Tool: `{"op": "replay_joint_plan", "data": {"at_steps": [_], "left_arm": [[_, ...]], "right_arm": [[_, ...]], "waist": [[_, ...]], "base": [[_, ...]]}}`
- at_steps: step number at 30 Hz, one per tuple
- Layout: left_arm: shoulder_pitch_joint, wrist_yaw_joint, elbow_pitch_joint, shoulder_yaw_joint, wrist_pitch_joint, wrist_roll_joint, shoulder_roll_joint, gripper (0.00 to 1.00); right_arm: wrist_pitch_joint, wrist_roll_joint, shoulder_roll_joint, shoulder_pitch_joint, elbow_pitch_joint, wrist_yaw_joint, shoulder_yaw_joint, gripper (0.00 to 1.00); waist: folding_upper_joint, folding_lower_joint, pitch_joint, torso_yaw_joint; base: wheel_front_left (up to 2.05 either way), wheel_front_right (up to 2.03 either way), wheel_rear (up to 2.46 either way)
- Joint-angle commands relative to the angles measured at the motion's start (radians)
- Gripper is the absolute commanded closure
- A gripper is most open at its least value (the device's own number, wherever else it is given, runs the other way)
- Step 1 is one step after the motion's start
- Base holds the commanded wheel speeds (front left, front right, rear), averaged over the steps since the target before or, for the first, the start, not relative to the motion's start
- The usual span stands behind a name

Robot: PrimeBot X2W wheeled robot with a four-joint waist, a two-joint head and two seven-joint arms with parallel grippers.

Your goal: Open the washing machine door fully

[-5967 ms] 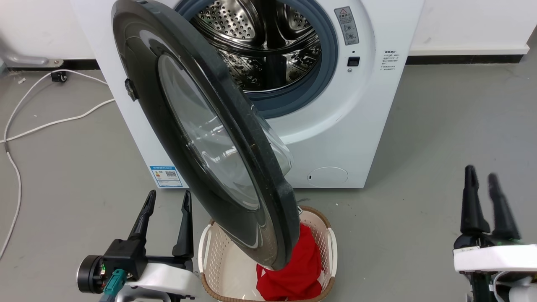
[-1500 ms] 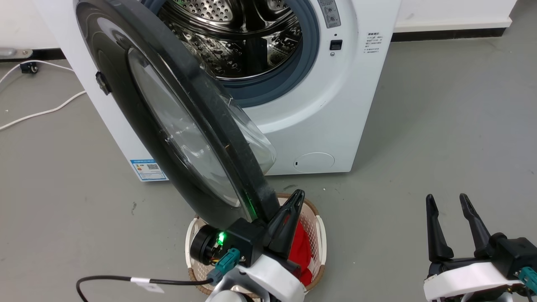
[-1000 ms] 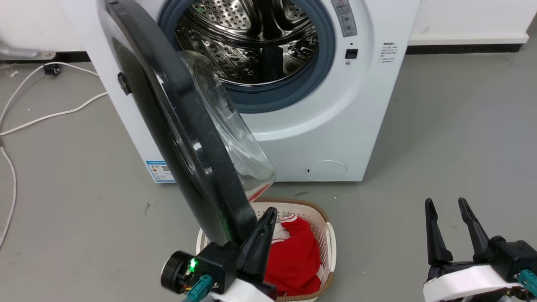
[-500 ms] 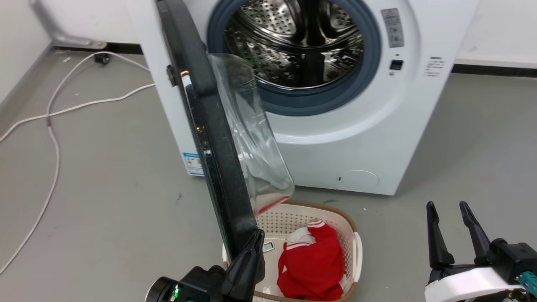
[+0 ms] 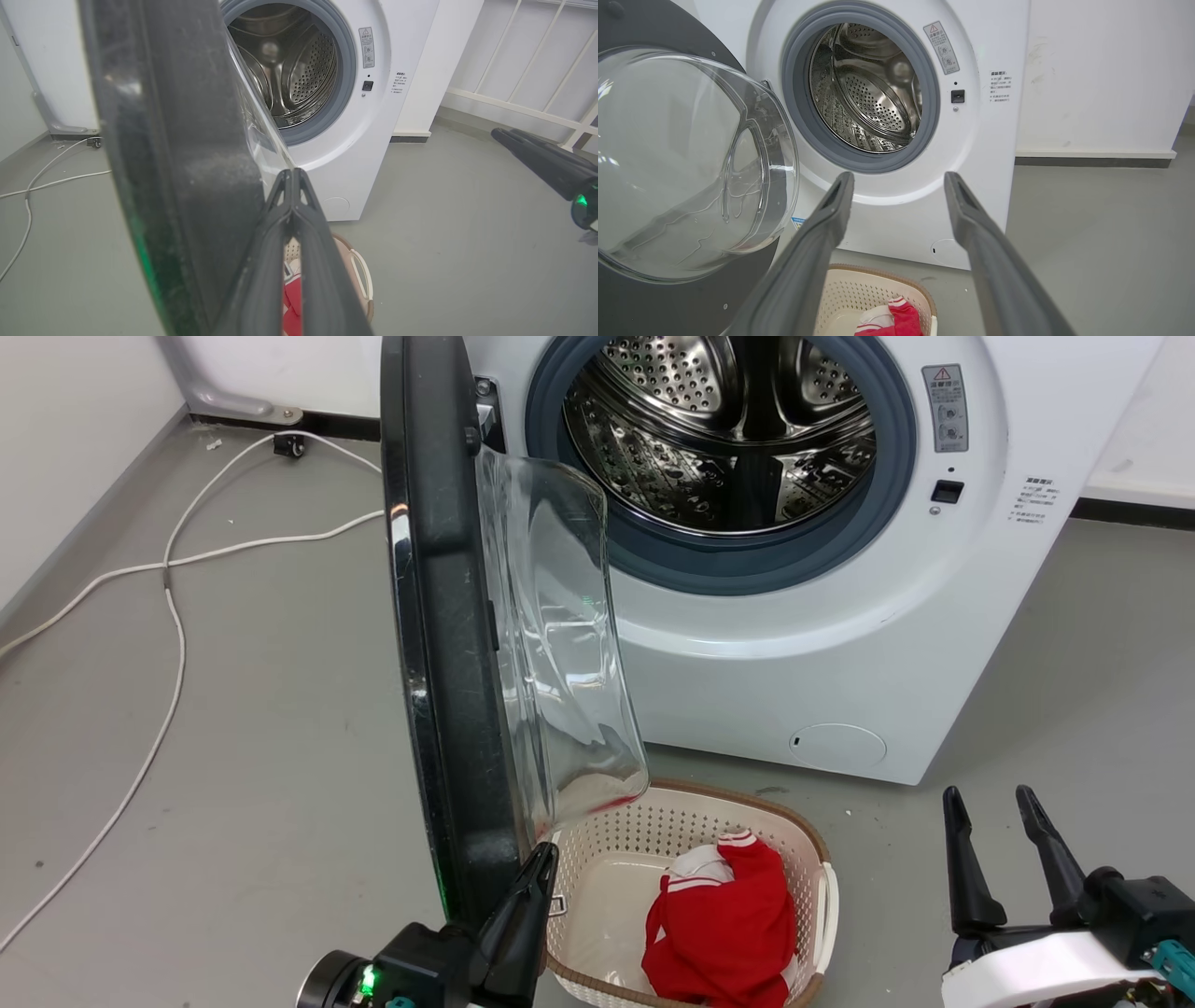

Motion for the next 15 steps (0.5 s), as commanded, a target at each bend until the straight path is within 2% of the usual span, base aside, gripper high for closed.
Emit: {"op": "replay_joint_plan", "data": {"at_steps": [1,15], "left_arm": [[-0.004,0.009,0.005,0.015,-0.005,-0.002,0.008,1.0],[0.019,0.068,0.008,0.108,-0.041,-0.025,0.029,1.0]], "right_arm": [[-0.005,0.002,0.002,0.002,0.003,-0.001,-0.004,0.0],[-0.003,0.0,0.002,0.001,-0.006,-0.001,-0.02,0.0]], "waist": [[0.0,0.0,-0.001,0.0],[0.0,0.0,0.018,0.106]], "base": [[0.0,0.0,0.0],[0.0,0.0,0.0]]}}
